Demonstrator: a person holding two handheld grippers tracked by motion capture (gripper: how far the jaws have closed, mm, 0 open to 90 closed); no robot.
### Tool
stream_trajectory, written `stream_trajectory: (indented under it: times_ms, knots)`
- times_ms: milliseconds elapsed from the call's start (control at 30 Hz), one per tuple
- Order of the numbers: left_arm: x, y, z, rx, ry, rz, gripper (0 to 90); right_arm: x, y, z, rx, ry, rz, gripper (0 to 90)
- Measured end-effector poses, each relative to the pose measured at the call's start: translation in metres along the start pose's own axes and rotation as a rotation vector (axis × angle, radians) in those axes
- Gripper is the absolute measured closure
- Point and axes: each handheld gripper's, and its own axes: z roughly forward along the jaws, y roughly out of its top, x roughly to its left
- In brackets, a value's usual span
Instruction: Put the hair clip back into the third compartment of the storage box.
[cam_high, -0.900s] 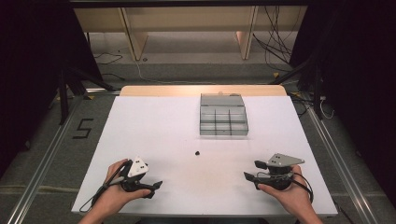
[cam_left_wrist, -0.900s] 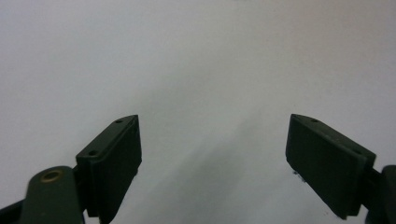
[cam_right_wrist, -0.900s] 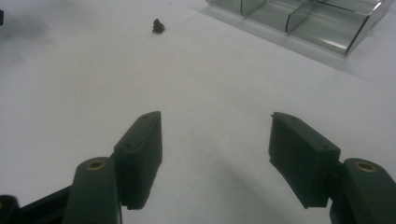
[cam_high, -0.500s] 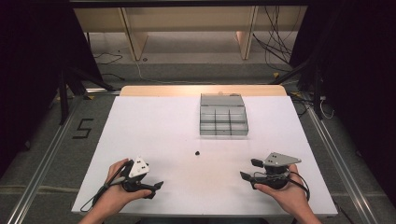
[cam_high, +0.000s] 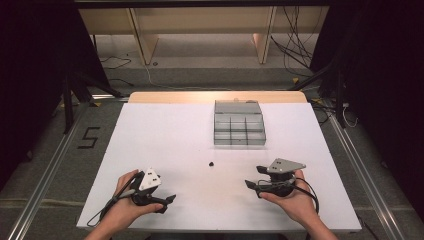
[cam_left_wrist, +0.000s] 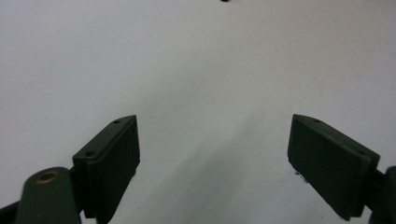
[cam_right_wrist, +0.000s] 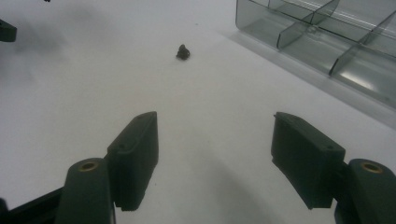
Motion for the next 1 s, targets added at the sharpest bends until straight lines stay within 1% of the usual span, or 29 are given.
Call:
stream_trajectory:
  times_ms: [67,167,233,267,300,367,400,433,533,700,900,1000]
  knots:
    - [0.000,0.000,0.000,-0.001,-0.001,0.000,16.6,0.001,0.004,0.006,0.003,-0.003,-0.012,33.3]
    - [0.000,0.000,0.000,-0.001,-0.001,-0.001,16.6,0.003,0.010,0.014,0.002,0.009,-0.024,35.2]
    - [0.000,0.000,0.000,0.000,-0.002,-0.002,16.6,0.004,0.013,0.020,0.001,0.008,-0.038,35.2]
    - [0.000,0.000,0.000,0.000,-0.001,-0.002,16.6,0.004,0.013,0.020,0.001,0.008,-0.038,35.2]
    - [0.000,0.000,0.000,0.003,-0.002,-0.002,16.6,0.005,0.016,0.026,0.004,0.008,-0.051,35.1]
    - [0.000,-0.001,0.000,0.003,-0.003,-0.003,16.6,0.006,0.019,0.032,0.000,0.017,-0.052,35.6]
    - [0.000,-0.001,0.000,0.003,-0.003,-0.003,16.6,0.006,0.019,0.032,0.000,0.017,-0.052,35.6]
    - [0.000,-0.001,0.000,0.003,-0.002,-0.002,16.6,0.007,0.022,0.037,0.005,0.019,-0.059,35.9]
    - [0.001,0.000,-0.001,0.003,-0.001,-0.003,16.6,0.009,0.026,0.045,0.011,0.026,-0.077,36.3]
    - [0.000,0.000,0.000,0.003,0.000,-0.003,16.6,0.010,0.034,0.058,0.004,0.037,-0.085,37.4]
    - [0.000,0.000,0.000,0.004,-0.002,-0.003,16.6,0.009,0.043,0.072,0.019,0.044,-0.102,38.5]
    - [0.000,0.000,0.000,0.002,-0.001,-0.003,16.6,0.009,0.047,0.079,0.017,0.048,-0.100,39.1]
